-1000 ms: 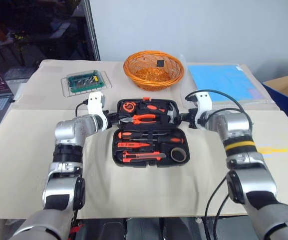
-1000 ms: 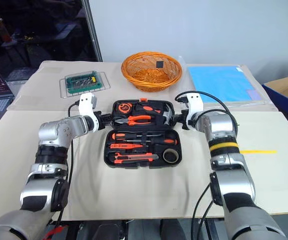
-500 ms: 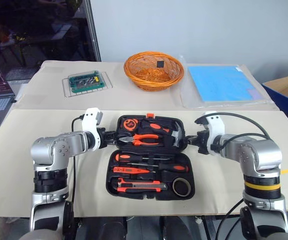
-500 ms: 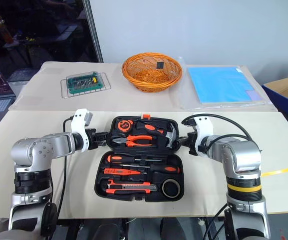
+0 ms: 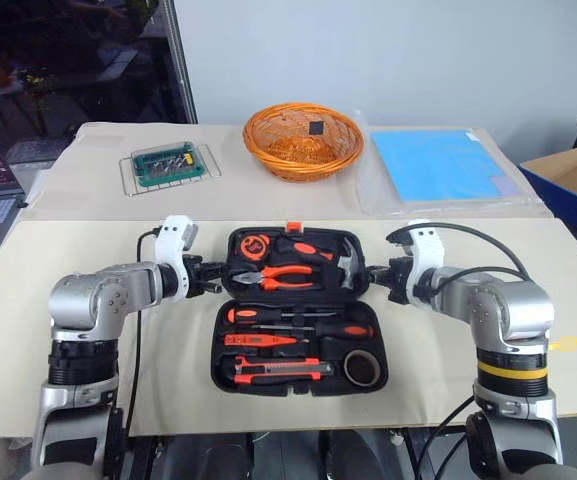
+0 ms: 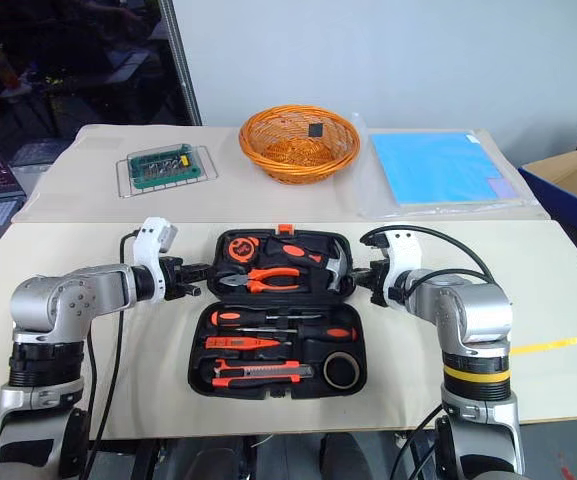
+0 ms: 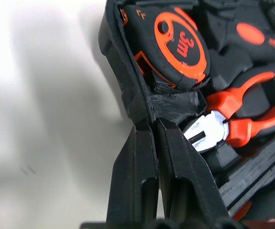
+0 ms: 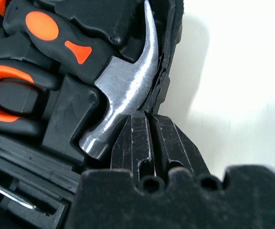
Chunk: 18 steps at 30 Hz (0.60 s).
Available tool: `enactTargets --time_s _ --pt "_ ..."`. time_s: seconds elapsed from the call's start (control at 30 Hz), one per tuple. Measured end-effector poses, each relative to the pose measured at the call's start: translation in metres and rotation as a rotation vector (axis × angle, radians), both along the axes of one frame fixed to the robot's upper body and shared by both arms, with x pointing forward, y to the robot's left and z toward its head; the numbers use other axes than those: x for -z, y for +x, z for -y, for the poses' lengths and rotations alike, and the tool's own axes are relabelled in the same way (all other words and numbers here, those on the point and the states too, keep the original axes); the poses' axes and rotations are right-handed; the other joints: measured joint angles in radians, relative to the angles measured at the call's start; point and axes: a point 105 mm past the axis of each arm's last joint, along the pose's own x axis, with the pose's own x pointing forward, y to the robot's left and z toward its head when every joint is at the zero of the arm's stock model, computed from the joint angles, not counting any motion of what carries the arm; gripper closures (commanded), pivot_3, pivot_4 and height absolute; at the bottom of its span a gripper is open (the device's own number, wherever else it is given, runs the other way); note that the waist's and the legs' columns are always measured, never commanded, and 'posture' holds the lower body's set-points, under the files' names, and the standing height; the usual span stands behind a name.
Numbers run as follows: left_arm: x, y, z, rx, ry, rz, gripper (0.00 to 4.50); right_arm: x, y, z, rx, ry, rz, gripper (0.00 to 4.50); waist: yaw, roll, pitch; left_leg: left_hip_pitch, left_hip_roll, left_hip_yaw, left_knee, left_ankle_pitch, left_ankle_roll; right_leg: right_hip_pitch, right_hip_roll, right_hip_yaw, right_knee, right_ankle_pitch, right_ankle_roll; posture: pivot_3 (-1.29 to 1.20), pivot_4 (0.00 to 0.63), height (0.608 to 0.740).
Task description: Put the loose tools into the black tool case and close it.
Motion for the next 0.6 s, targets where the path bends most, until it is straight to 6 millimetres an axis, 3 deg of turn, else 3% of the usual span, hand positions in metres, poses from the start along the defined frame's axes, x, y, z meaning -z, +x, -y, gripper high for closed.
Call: enactTargets --time_s 0.13,0.33,0.4,0.5,0.6 --pt "-0.024 0.013 0.000 0.010 0.069 0.277 4.50 -0.025 0.012 -0.003 -0.009 0.023 0.209 4.45 0.009 0.000 0.001 -0.003 0.000 0.001 0.000 0.000 0.000 -0.002 -0.001 0.000 -0.001 0.000 0.000 0.00 0.150 0.740" --pt "-0.050 0.031 0.003 0.021 0.158 0.549 4.50 -0.055 0.028 -0.002 -0.034 -0.018 0.434 4.45 0.018 0.000 0.001 -0.004 -0.001 0.001 -0.001 -0.001 0.001 -0.001 -0.001 0.000 -0.004 0.000 0.001 0.00 0.150 0.740" --pt "-0.049 0.025 0.006 0.092 0.236 0.635 4.50 -0.044 0.015 0.005 -0.075 -0.060 0.465 4.45 0.025 -0.001 0.001 -0.005 -0.001 0.000 -0.002 -0.002 0.002 0.000 -0.001 -0.002 -0.004 0.000 0.002 0.00 0.150 0.740" --pt "-0.026 0.012 0.001 0.208 0.392 0.688 4.50 -0.007 -0.011 0.008 -0.147 -0.121 0.435 4.45 0.024 0.000 0.001 -0.007 -0.001 0.001 -0.002 -0.004 0.004 -0.002 -0.002 -0.002 -0.004 -0.001 0.002 0.00 0.150 0.740" --pt "-0.015 0.004 -0.001 0.258 0.474 0.747 4.50 -0.005 -0.028 0.008 -0.193 -0.203 0.501 4.45 0.023 -0.001 0.001 -0.007 -0.001 0.002 -0.001 -0.004 0.004 0.000 -0.002 -0.003 -0.006 -0.001 0.003 0.00 0.150 0.740"
